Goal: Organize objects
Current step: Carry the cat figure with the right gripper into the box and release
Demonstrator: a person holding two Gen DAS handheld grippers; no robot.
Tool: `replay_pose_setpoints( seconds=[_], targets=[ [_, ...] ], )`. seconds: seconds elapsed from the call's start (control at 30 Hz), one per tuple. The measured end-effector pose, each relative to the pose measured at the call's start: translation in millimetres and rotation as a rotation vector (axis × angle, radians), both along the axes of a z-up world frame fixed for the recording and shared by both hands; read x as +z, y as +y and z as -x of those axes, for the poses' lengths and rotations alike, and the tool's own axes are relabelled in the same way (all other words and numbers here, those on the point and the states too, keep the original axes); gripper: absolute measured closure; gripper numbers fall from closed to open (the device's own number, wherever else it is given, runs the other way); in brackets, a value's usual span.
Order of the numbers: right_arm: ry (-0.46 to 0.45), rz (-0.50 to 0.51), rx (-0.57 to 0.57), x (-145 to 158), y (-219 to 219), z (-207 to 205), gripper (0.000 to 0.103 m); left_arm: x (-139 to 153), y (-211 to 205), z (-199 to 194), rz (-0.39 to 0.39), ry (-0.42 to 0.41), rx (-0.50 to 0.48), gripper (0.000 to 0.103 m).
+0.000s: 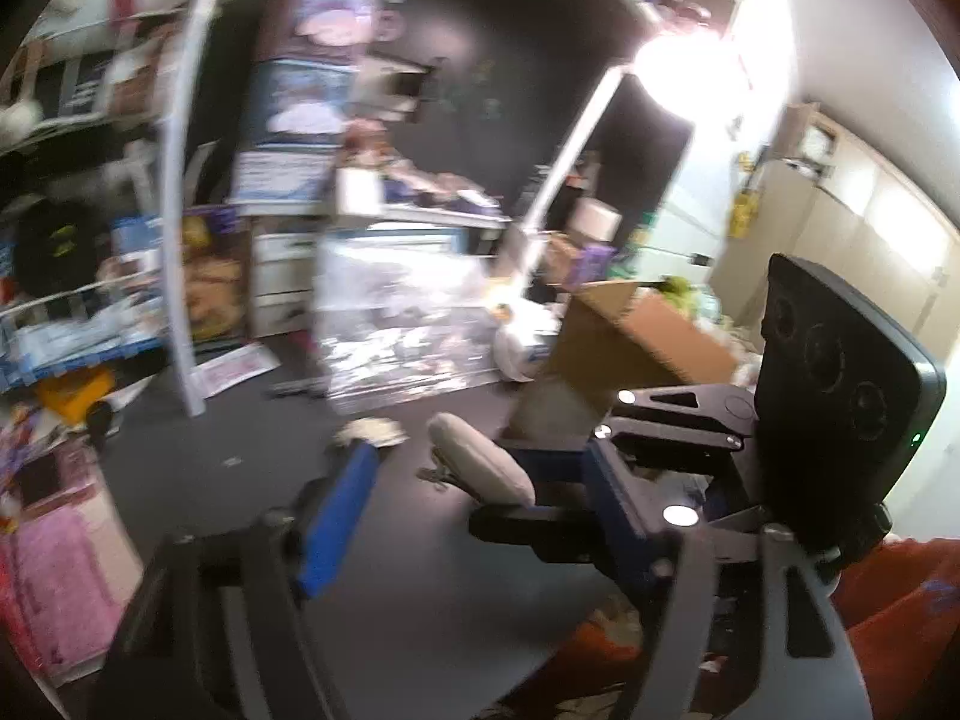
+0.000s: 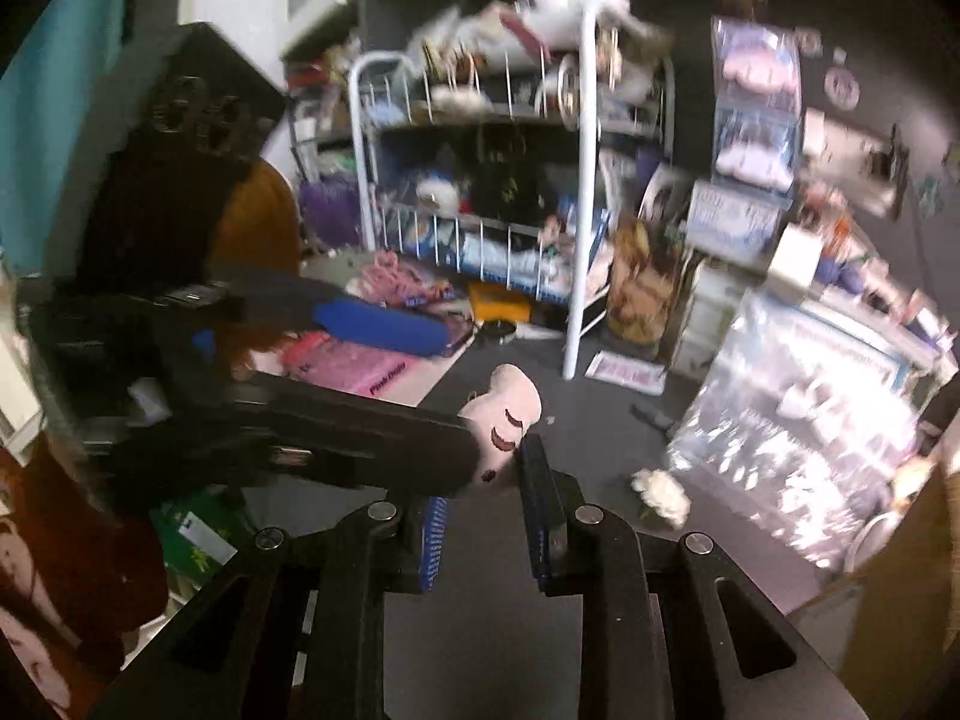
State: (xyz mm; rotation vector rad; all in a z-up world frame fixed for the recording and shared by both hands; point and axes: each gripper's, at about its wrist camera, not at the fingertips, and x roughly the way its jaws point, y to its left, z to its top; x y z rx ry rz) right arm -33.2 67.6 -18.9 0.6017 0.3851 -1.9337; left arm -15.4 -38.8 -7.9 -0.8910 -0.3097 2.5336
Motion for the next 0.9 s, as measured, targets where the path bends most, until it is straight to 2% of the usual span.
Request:
replay_pose_setpoints(
  seconds=[0.1, 0.23, 0.5, 0.67, 0.83, 0.87, 0.9],
  targets=[
    [0.053, 0.007, -0.024, 17, 25, -3, 0.085, 12, 22, 8, -0.039, 0.012, -0.065, 0.057],
    [0.083, 0.009, -0.067, 30, 58, 1, 0.085, 27, 54, 24, -0.011, 0.024, -0.108, 0.068],
    [0.106, -0.008, -0.206, 46, 127, 24, 0.085, 42, 129, 73, 0.030, 0.012, -0.231, 0.068],
    [0.056, -0.038, -0.278, 49, 162, 49, 0.085, 41, 166, 102, 0.049, -0.028, -0.284, 0.068],
    [0.006, -0.069, -0.321, 42, 177, 68, 0.084, 34, 188, 123, 0.088, -0.072, -0.307, 0.068],
    [-0.001, -0.076, -0.332, 40, 179, 71, 0.084, 33, 191, 125, 0.098, -0.074, -0.306, 0.067],
    [-0.003, -0.082, -0.344, 39, 181, 73, 0.084, 33, 192, 126, 0.104, -0.075, -0.302, 0.057]
  ],
)
